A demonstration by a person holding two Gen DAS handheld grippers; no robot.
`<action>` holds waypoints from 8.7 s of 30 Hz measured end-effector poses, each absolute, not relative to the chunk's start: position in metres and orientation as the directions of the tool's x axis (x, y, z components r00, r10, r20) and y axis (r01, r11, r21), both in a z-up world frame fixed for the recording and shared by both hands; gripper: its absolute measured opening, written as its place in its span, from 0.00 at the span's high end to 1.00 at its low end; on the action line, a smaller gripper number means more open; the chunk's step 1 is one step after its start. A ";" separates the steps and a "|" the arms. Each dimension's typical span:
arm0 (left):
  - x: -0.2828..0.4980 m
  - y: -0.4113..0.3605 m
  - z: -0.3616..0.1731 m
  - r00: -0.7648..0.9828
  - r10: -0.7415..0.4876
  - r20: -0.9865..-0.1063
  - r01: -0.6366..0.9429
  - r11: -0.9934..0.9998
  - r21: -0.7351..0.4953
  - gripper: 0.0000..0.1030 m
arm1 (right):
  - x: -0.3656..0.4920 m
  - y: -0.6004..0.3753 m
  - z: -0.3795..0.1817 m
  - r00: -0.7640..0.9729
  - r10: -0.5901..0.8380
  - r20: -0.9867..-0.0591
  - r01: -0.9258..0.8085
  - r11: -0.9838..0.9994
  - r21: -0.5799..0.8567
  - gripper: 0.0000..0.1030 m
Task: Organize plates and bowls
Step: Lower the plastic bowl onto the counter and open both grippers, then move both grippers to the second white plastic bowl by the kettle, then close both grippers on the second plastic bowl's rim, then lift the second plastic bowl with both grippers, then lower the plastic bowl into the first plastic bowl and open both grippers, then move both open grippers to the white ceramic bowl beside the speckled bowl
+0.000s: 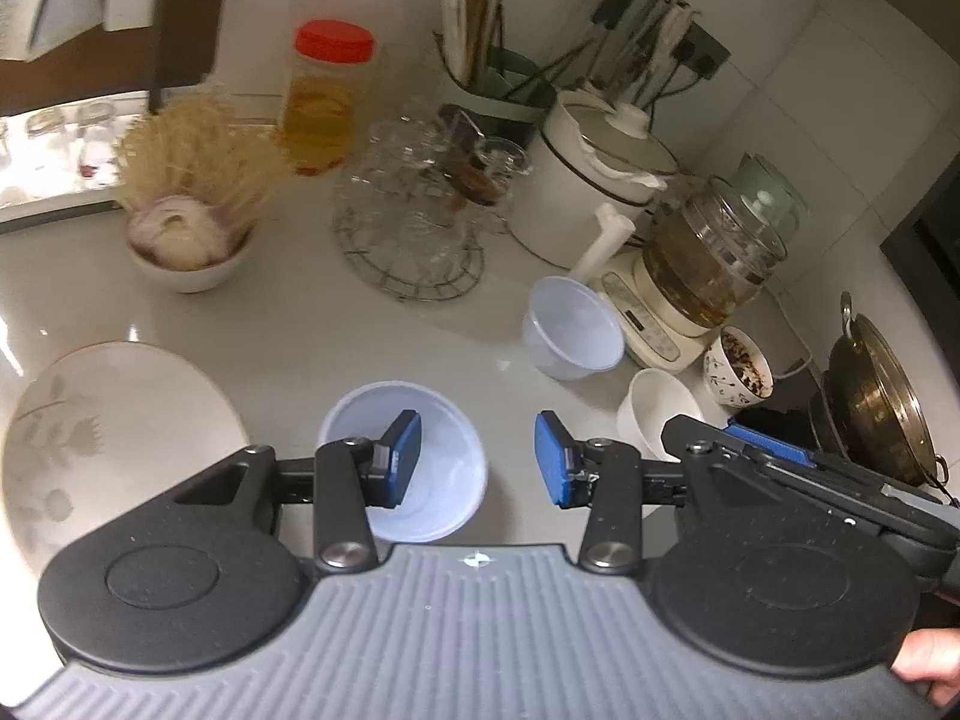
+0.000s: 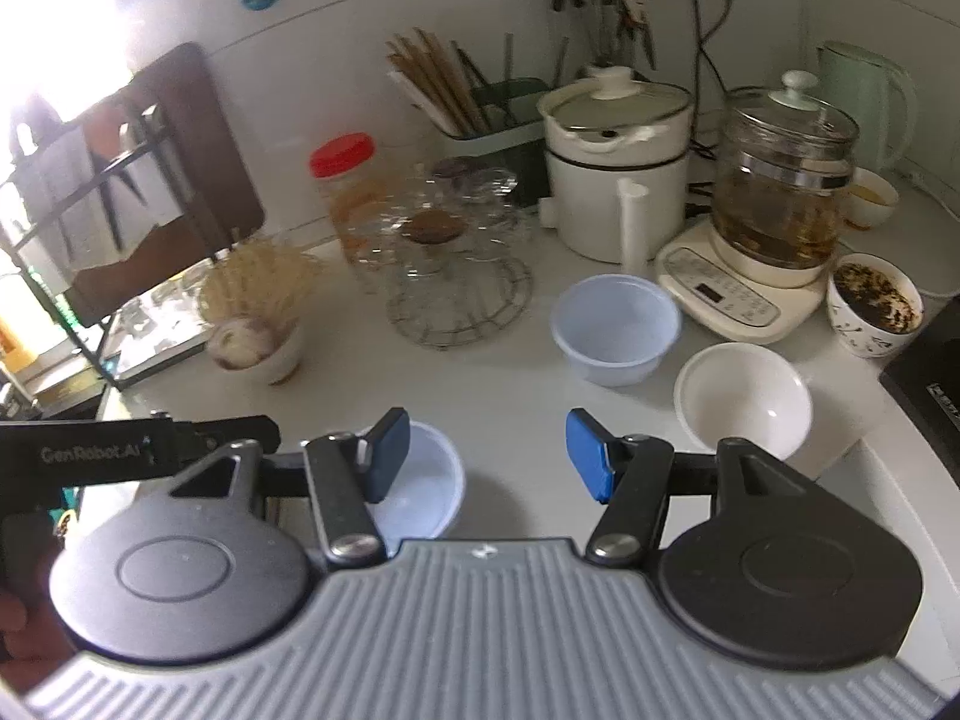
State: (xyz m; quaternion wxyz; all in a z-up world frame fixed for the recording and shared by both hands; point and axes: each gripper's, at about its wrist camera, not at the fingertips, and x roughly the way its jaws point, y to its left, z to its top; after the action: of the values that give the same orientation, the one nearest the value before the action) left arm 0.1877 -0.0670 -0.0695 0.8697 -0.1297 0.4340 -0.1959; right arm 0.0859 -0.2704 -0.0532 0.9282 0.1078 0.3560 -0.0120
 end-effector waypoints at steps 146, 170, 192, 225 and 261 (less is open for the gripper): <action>0.259 -0.077 -0.081 0.525 -0.315 -0.790 -0.128 0.889 -0.440 0.92 | 0.205 -0.302 -0.066 0.580 0.361 -0.730 -0.190 0.932 0.309 0.90; 0.245 -0.042 -0.129 0.445 -0.272 -0.853 -0.254 0.875 -0.412 0.92 | 0.215 -0.264 -0.112 0.436 0.377 -0.817 -0.197 0.926 0.322 0.89; 0.245 -0.030 -0.145 0.429 -0.292 -0.855 -0.268 0.863 -0.429 0.66 | 0.223 -0.256 -0.128 0.355 0.369 -0.859 -0.163 0.929 0.332 0.89; 0.223 -0.046 -0.043 0.643 -0.236 -0.728 -0.073 0.928 -0.365 0.61 | 0.193 -0.256 -0.032 0.619 0.407 -0.671 -0.287 0.913 0.288 0.55; 0.247 -0.129 -0.053 0.583 -0.356 -0.730 0.084 0.920 -0.382 0.60 | 0.163 -0.352 -0.030 0.721 0.246 -0.648 -0.067 0.955 0.289 0.54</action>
State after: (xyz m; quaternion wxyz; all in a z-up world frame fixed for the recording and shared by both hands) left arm 0.2475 -0.1287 -0.0533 0.8760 -0.1550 0.4391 -0.1255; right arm 0.1632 -0.3520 -0.0299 0.9193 0.1233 0.3638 0.0852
